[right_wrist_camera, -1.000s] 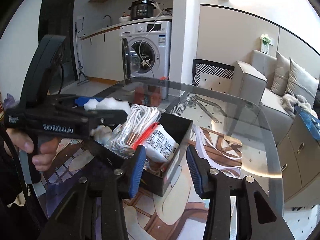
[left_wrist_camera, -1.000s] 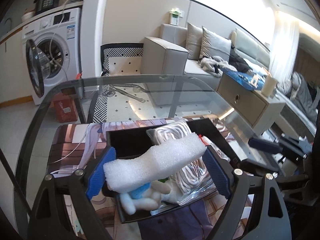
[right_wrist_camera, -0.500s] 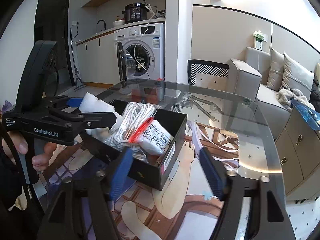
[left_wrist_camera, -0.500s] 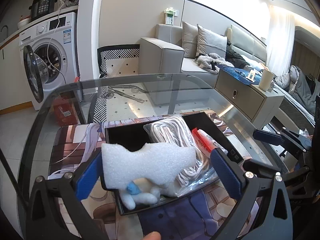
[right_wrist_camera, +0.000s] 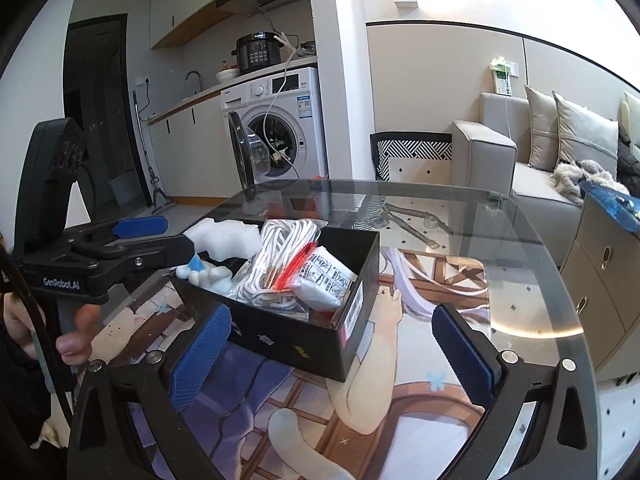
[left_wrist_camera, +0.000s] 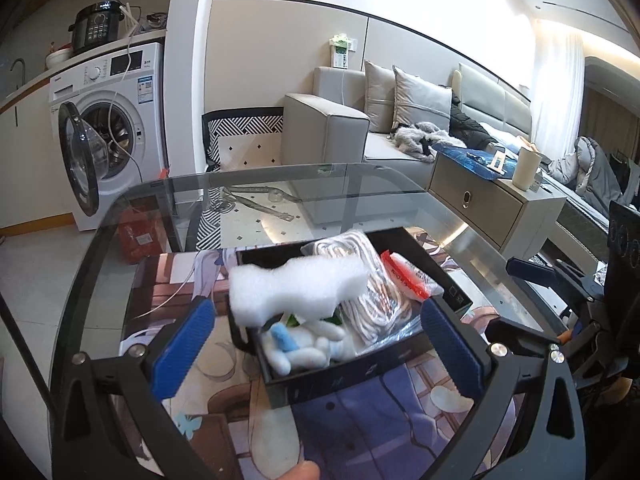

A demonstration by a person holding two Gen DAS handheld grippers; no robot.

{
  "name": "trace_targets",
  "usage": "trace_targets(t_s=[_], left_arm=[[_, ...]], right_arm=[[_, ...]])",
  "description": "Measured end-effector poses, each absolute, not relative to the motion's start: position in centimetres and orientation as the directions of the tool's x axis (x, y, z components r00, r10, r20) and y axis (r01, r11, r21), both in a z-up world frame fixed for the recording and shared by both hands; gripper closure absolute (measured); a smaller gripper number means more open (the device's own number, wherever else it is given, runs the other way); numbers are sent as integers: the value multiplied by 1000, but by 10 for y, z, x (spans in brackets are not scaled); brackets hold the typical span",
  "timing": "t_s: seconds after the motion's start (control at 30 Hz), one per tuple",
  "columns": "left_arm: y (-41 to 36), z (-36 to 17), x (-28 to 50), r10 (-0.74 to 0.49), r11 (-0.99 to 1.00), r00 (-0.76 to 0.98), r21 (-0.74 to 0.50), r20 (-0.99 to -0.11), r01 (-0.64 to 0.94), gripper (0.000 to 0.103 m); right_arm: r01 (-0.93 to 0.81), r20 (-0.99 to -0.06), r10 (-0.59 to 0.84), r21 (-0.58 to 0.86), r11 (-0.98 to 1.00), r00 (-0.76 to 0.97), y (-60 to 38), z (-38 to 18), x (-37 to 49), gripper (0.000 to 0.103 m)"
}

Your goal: Organize soft objects

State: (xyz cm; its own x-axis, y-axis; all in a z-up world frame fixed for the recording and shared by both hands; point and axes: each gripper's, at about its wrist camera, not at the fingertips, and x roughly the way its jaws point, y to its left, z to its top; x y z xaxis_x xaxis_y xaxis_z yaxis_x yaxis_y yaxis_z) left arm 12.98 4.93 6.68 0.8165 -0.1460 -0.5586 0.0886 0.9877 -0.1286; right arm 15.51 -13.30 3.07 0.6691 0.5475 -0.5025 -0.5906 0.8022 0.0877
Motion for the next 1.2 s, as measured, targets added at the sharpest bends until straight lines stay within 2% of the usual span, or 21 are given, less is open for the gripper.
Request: trace_targets(t_s=[0.23, 0.6, 0.8, 1.2], left_arm=[[50, 55, 115, -108, 992, 822, -112, -559, 55, 0], [57, 39, 97, -43, 993, 871, -114, -490, -15, 0], [52, 37, 96, 0, 997, 889, -74, -457, -38, 0], [51, 25, 103, 20, 996, 883, -71, -470, -60, 0]], right_arm=[[-589, -480, 557, 98, 802, 678, -130, 24, 144, 1], [-597, -431, 551, 35, 801, 715, -113, 20, 129, 1], [-599, -416, 548, 8, 800, 726, -107, 18, 126, 1], [-574, -388, 532, 10, 819, 753, -112, 17, 124, 1]])
